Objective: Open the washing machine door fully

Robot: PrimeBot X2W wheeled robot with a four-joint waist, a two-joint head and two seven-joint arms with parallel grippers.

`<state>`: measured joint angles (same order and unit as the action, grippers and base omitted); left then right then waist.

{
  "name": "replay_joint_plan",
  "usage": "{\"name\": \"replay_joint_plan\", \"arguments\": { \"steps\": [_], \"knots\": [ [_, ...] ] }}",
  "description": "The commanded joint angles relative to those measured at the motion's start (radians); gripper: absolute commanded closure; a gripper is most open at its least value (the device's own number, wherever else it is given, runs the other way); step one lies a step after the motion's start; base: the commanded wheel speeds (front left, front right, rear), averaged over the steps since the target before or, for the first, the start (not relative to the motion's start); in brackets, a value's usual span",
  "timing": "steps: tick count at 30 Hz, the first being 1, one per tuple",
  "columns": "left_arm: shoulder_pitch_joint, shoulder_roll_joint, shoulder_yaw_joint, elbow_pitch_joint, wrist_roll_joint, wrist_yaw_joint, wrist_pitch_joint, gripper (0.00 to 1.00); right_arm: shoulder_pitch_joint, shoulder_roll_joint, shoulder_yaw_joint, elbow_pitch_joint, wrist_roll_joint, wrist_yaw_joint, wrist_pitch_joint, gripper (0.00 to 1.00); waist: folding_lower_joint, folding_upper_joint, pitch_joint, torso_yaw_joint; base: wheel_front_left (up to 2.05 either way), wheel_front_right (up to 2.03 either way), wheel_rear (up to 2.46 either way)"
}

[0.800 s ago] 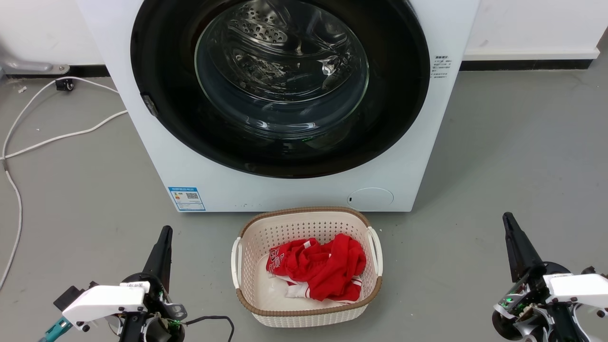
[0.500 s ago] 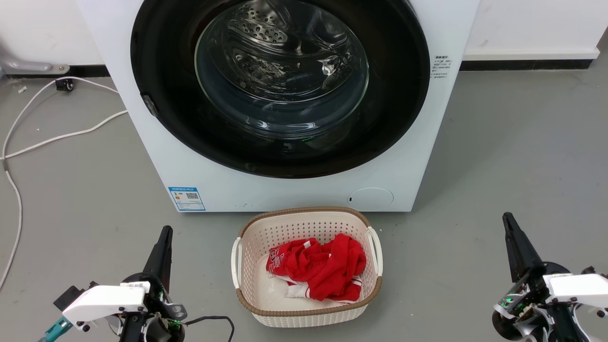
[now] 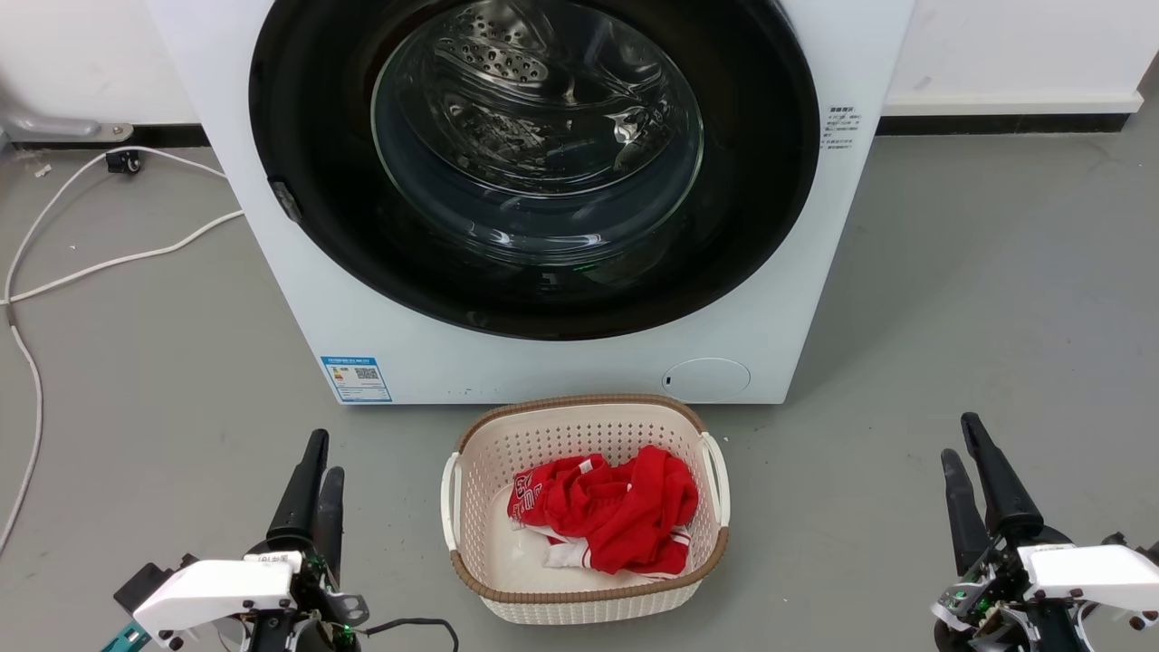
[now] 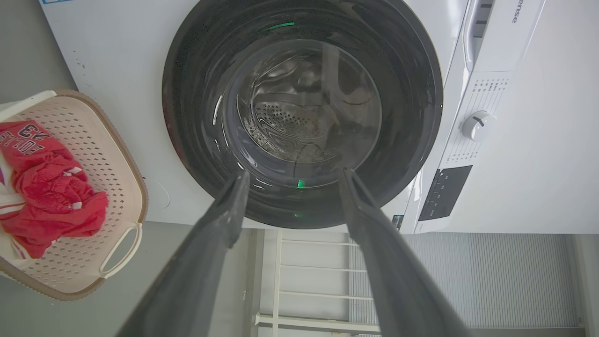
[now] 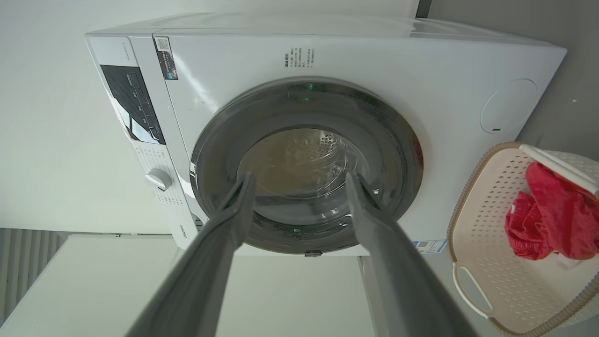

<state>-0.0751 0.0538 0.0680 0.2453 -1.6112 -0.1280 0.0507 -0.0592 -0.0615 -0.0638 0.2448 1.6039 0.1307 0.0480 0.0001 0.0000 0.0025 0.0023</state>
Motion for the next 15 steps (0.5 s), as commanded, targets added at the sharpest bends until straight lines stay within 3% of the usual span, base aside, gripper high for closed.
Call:
{"name": "replay_joint_plan", "arguments": {
  "steps": [1,7,15],
  "knots": [
    [-0.014,0.005,-0.002,-0.029,0.011,-0.001,-0.012,0.00,-0.013,-0.002,0.002,-0.028,-0.024,0.000,-0.012,0.00,-0.0001,0.0000,0.000,0.001,0.00,0.00,0.00],
    [-0.014,0.004,0.007,-0.066,0.075,-0.001,-0.038,0.00,-0.010,-0.001,-0.001,-0.062,-0.132,0.000,-0.038,0.00,-0.0001,0.0000,0.000,0.004,0.00,0.00,0.00],
    [-0.020,0.004,0.017,-0.132,0.253,-0.001,-0.071,0.00,-0.002,0.000,0.003,-0.129,-0.358,0.000,-0.070,0.00,-0.0001,0.0000,0.001,0.007,0.00,0.00,0.00]
  ]
}}
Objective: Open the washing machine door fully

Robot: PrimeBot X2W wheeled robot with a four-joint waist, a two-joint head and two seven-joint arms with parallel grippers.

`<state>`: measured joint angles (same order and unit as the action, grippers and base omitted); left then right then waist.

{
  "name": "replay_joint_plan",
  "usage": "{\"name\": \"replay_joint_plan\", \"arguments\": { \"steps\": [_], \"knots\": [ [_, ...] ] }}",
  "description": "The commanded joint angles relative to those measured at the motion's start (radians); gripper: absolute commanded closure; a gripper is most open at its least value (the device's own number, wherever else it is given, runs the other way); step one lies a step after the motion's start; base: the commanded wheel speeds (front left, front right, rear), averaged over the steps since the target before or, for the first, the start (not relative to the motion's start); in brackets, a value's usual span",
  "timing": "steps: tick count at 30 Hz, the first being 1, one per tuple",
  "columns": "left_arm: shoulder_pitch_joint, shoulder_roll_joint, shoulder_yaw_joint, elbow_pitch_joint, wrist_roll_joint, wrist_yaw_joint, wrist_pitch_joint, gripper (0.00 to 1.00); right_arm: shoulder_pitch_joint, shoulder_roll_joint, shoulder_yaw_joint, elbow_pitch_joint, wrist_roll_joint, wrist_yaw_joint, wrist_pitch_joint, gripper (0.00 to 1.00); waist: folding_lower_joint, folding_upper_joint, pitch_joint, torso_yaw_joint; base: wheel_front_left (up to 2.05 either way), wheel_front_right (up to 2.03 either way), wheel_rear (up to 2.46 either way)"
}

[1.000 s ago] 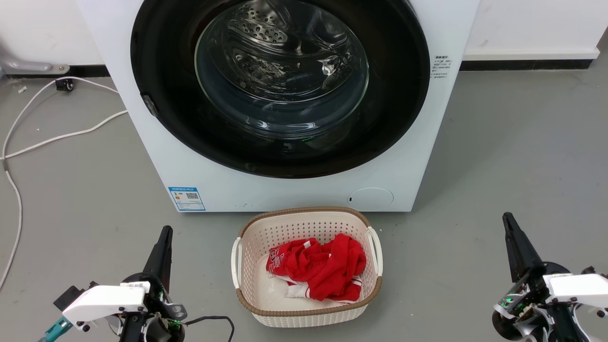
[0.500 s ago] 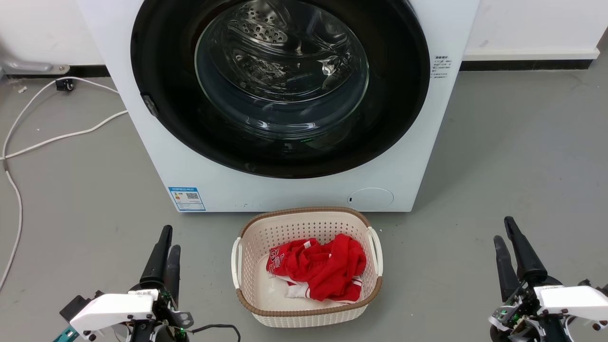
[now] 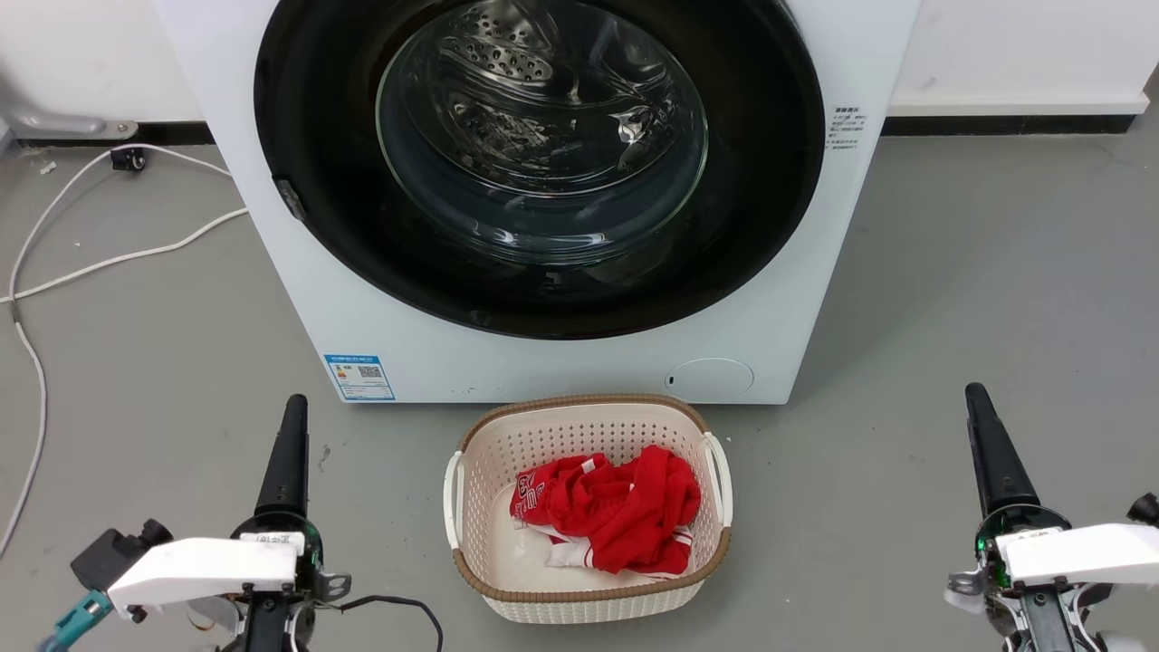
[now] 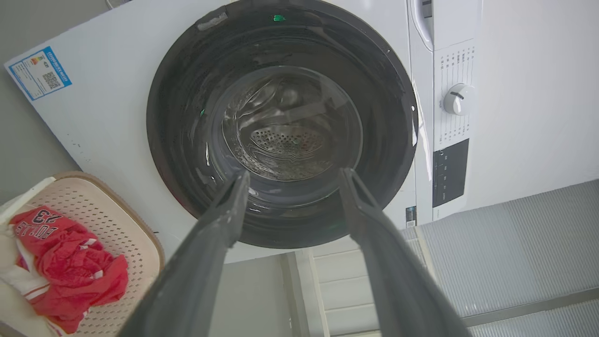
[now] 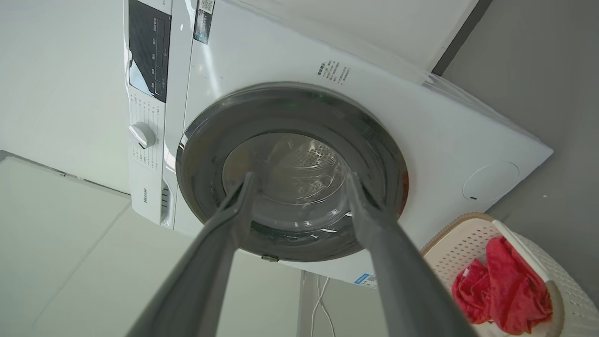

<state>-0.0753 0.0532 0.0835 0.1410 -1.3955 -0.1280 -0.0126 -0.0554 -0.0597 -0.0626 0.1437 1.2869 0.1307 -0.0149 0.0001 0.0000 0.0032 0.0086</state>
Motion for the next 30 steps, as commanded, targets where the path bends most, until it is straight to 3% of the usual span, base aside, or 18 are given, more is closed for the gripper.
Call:
{"name": "replay_joint_plan", "arguments": {
  "steps": [1,14,30],
  "knots": [
    [-0.020,0.004,0.001,-0.036,0.069,-0.002,-0.012,0.00,-0.004,-0.001,0.003,-0.036,-0.075,0.000,-0.011,0.00,-0.0001,0.0000,0.000,0.000,0.00,0.00,0.00],
    [-0.013,0.003,-0.027,-0.094,0.418,0.000,-0.058,0.00,0.030,0.001,0.009,-0.112,-0.475,0.000,-0.057,0.00,-0.0001,0.0000,-0.001,0.000,0.00,0.00,0.00],
    [-0.019,0.017,-0.081,-0.102,0.740,0.005,-0.104,0.00,0.061,0.003,0.029,-0.163,-0.774,0.000,-0.067,0.00,-0.0001,0.0000,-0.001,-0.004,0.00,0.00,0.00]
  ]
}}
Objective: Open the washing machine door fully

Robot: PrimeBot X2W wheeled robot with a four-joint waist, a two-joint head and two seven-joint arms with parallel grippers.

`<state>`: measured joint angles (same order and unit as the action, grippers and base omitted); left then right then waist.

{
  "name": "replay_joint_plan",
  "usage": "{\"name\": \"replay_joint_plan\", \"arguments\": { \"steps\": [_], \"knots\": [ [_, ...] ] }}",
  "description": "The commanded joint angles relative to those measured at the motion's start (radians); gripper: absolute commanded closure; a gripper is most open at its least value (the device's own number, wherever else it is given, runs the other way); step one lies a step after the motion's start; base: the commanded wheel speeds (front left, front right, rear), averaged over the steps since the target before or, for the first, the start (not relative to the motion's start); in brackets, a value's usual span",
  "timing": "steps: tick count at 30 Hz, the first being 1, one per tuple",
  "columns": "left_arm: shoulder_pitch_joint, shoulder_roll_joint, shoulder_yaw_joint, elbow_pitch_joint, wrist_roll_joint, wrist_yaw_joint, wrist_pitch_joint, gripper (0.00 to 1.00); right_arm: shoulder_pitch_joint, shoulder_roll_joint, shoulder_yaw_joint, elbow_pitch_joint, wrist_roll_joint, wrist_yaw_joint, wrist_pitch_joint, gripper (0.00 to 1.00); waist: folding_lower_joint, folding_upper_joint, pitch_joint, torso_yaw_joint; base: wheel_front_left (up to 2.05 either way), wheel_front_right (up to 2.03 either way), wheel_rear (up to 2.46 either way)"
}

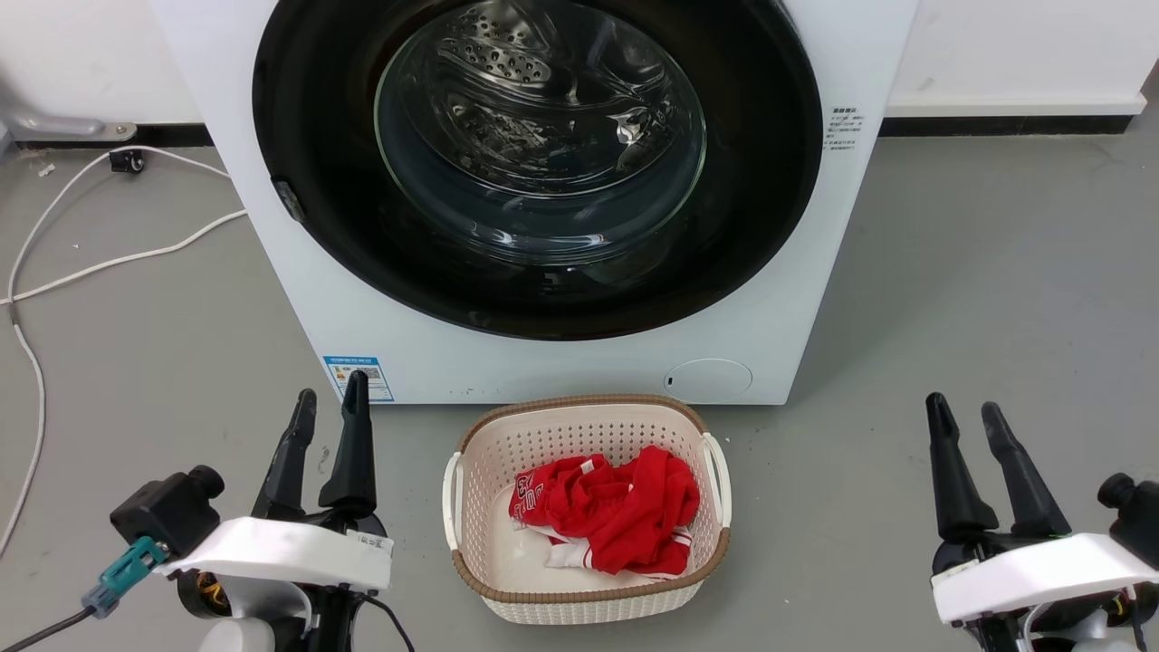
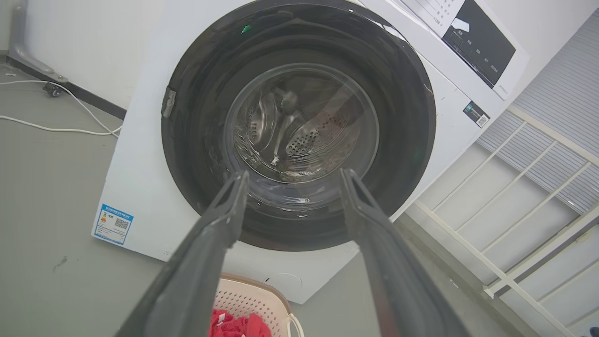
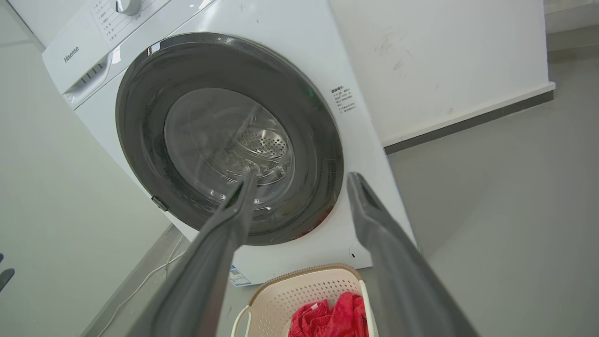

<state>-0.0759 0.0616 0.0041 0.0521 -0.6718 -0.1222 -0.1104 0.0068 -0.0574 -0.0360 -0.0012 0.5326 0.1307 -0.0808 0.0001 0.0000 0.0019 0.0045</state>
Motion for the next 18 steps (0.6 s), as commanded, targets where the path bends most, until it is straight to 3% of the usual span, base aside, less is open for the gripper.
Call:
{"name": "replay_joint_plan", "arguments": {
  "steps": [1,18],
  "knots": [
    [-0.019,0.010,-0.006,-0.011,0.033,0.000,-0.010,0.00,0.002,0.001,0.005,-0.020,-0.034,0.000,0.002,0.00,-0.0001,0.0000,0.000,0.000,0.00,0.00,0.00],
    [-0.013,0.050,-0.063,-0.003,0.261,0.054,-0.055,0.00,0.029,0.003,0.006,-0.042,-0.235,0.000,0.028,0.00,-0.0001,0.0000,0.002,-0.006,0.00,0.00,0.00]
  ]
}}
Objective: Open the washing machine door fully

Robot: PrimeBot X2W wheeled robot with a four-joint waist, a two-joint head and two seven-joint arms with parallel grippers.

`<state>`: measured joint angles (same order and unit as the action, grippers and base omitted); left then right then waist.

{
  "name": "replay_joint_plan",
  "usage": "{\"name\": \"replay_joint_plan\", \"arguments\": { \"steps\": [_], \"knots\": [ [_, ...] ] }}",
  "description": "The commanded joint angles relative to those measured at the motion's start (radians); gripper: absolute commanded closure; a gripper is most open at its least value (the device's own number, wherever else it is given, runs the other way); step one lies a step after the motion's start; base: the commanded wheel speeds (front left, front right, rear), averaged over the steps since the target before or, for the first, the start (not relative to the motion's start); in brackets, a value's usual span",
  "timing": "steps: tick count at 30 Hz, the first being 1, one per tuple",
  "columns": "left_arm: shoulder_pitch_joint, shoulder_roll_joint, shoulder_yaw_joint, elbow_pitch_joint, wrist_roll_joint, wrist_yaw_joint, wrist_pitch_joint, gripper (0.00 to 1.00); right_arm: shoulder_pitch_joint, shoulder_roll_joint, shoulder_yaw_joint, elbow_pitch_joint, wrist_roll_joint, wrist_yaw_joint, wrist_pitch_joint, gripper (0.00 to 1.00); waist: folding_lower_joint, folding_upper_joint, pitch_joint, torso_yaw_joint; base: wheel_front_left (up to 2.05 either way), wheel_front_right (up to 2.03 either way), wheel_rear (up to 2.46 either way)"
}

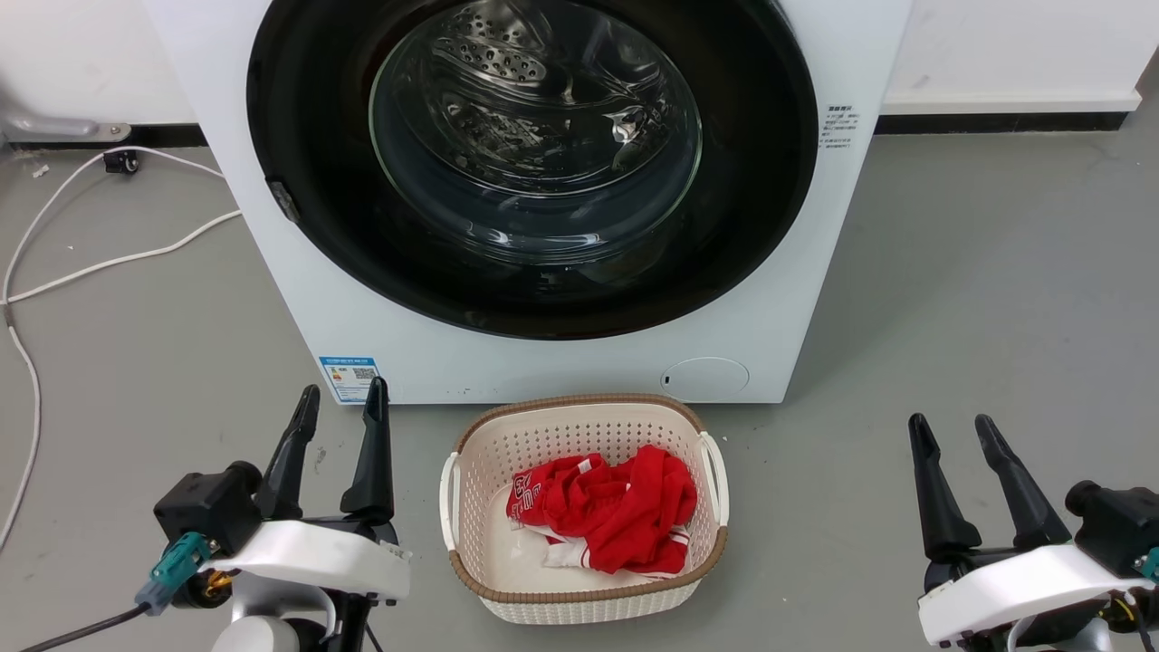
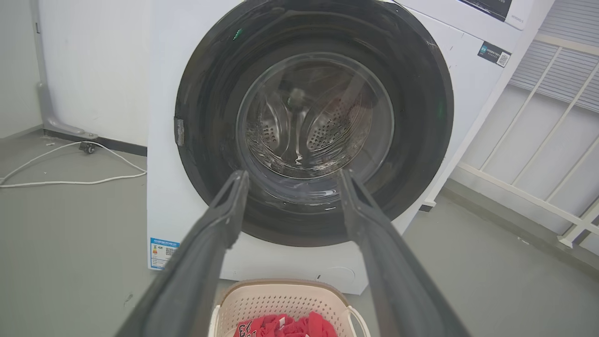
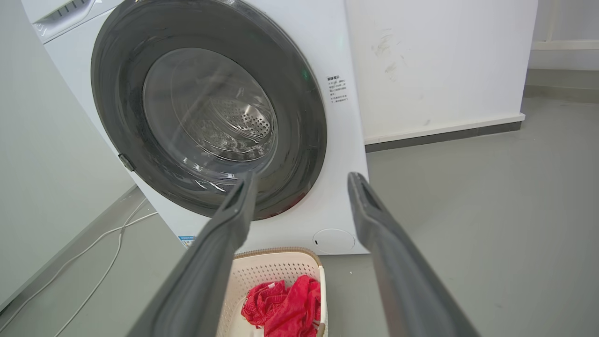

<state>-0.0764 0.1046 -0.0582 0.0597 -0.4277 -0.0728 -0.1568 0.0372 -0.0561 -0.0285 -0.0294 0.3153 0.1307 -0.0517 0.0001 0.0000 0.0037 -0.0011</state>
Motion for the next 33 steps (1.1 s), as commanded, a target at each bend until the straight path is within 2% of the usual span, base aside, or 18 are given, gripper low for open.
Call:
{"name": "replay_joint_plan", "arguments": {
  "steps": [1,20,33],
  "knots": [
    [-0.012,0.009,-0.004,-0.012,0.027,0.008,-0.010,0.00,-0.002,0.002,-0.001,-0.014,-0.029,0.000,-0.001,0.00,-0.0001,0.0000,0.000,0.000,0.00,0.00,0.00],
    [0.018,0.024,-0.035,-0.027,0.179,0.064,-0.053,0.00,0.021,0.005,-0.009,-0.016,-0.165,0.000,-0.006,0.00,-0.0001,0.0000,-0.004,0.001,0.00,0.00,0.00],
    [0.031,0.022,-0.044,-0.033,0.267,0.072,-0.078,0.00,0.036,0.006,-0.004,-0.027,-0.224,0.000,-0.020,0.00,-0.0001,0.0000,-0.004,0.001,0.00,0.00,0.00]
  ]
}}
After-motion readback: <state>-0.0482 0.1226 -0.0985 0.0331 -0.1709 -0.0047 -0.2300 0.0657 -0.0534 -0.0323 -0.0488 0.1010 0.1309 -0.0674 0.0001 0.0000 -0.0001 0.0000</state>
